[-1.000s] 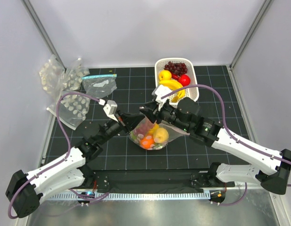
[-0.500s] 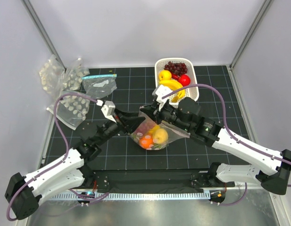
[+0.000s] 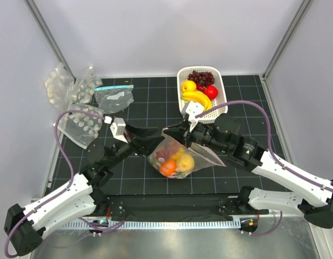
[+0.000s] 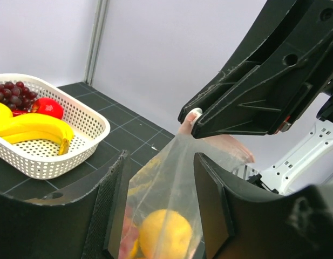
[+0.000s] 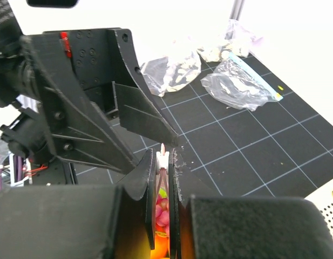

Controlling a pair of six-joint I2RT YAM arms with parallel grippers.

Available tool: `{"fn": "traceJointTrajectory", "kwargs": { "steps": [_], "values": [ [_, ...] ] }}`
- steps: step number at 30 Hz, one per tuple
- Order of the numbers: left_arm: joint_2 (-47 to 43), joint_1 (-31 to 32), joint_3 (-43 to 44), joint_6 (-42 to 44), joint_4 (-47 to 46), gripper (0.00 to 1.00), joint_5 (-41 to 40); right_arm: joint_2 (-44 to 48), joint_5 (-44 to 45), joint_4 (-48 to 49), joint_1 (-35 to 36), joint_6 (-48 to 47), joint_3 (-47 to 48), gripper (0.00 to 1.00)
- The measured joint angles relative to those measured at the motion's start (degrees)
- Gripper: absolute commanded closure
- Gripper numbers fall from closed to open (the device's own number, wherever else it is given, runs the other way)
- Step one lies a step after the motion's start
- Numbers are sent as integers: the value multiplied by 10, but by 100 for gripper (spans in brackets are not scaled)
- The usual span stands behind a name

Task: Place the food in the zip-top bag and seal the zipper
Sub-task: Zip the zipper food storage bag at the center of the board.

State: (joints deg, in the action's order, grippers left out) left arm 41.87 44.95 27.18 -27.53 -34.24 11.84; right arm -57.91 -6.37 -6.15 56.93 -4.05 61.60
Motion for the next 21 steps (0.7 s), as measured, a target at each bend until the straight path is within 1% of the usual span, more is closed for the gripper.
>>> {"fn": "traceJointTrajectory", "kwargs": {
  "steps": [7,12,13,14,15,16,21],
  "values": [
    [20,0,0,3,-1,50,13,2,-19,-9,0,3,0,99],
    [29,0,0,4,-4,57,30,1,-29,-14,0,3,0,99],
    [32,0,0,4,-6,64,35,1,-31,-15,0,3,0,99],
    [36,0,1,2,-8,83,40,0,-34,-17,0,4,1,99],
    [40,0,3,-3,-8,94,46,-1,-35,-19,0,4,2,99],
    [45,0,7,-4,-9,100,53,-3,-35,-21,0,4,3,99],
    [52,1,13,-8,-7,100,59,-7,-33,-23,0,5,4,99]
  ]
}}
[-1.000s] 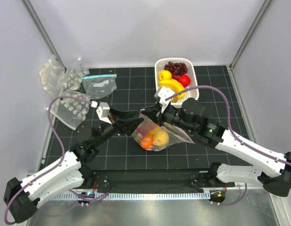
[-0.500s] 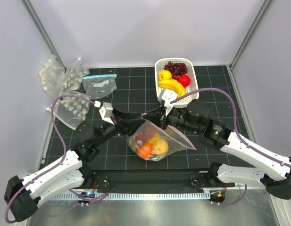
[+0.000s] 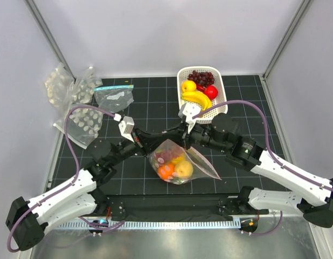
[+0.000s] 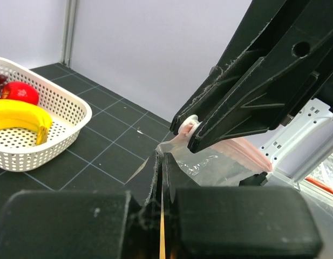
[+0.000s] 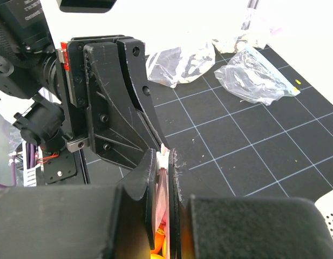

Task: Place the food in the zip-top bag and seal the zipper
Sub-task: Zip the zipper food storage bag at the center of the board.

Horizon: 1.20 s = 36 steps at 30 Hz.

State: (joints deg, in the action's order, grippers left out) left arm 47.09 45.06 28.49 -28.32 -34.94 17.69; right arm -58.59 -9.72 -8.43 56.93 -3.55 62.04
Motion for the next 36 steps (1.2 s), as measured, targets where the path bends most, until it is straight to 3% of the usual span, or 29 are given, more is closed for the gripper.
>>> {"fn": "traceJointTrajectory", "kwargs": {
  "steps": [15,32,36],
  "values": [
    [-29,9,-1,-15,40,100,-85,0,54,11,2,8,-10,99],
    [-32,10,-1,-17,64,99,-99,7,43,56,-4,0,-49,99],
    [-24,8,0,-14,60,81,-85,13,34,59,-6,-6,-55,99]
  ]
}}
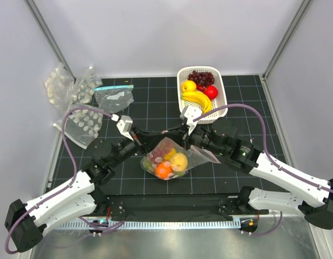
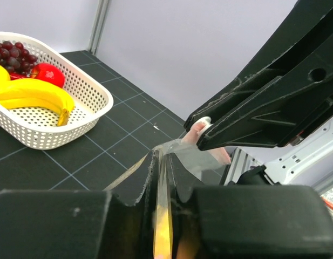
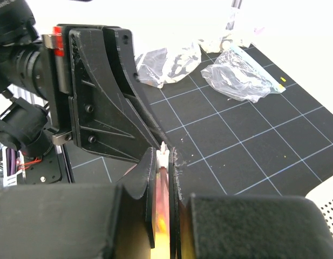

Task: Place the food in the zip-top bag and seal the zipper
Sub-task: Zip the zipper food storage bag at the center of the board.

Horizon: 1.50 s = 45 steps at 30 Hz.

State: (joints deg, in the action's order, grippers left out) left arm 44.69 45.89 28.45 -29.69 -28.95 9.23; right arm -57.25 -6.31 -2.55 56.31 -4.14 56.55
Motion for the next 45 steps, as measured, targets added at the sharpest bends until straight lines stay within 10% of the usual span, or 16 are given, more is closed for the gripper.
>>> {"fn": "traceJointTrajectory", "kwargs": {
  "steps": [13,24,45],
  "values": [
    [7,-5,2,5,-30,61,85,34,-75,-4,-11,0,-7,99],
    [2,0,2,6,-51,100,125,33,-112,-10,-13,5,-7,99],
    [-40,6,-12,-10,-16,100,38,8,-111,25,-37,19,-14,99]
  ]
}}
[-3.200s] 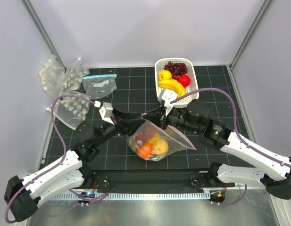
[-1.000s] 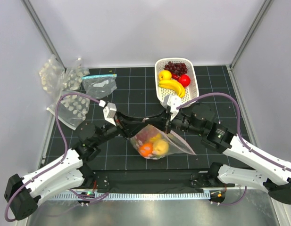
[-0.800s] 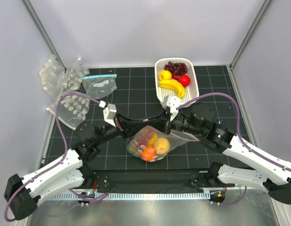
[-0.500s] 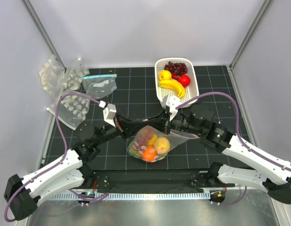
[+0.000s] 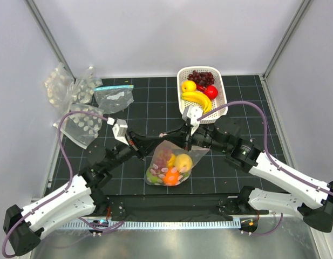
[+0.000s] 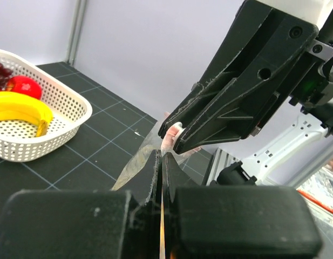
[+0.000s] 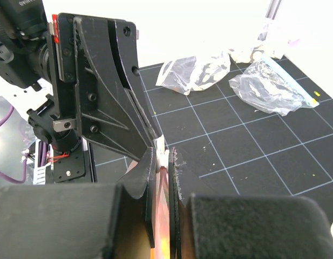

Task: Place the food in the zip-top bag and seal the zipper
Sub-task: Zip the zipper food storage bag at the center of the board.

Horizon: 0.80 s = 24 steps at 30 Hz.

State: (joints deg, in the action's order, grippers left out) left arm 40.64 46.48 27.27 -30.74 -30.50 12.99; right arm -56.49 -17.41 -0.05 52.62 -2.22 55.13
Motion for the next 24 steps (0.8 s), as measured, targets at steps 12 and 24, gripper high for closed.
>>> {"fn": "traceJointTrajectory", "kwargs": {
  "steps": [12,24],
  "values": [
    [-28,-2,-18,-19,22,100,-73,-24,-7,20,-15,9,-10,98],
    [-70,-8,-26,-55,102,99,-262,-38,2,-13,-26,13,-14,99]
  ]
}}
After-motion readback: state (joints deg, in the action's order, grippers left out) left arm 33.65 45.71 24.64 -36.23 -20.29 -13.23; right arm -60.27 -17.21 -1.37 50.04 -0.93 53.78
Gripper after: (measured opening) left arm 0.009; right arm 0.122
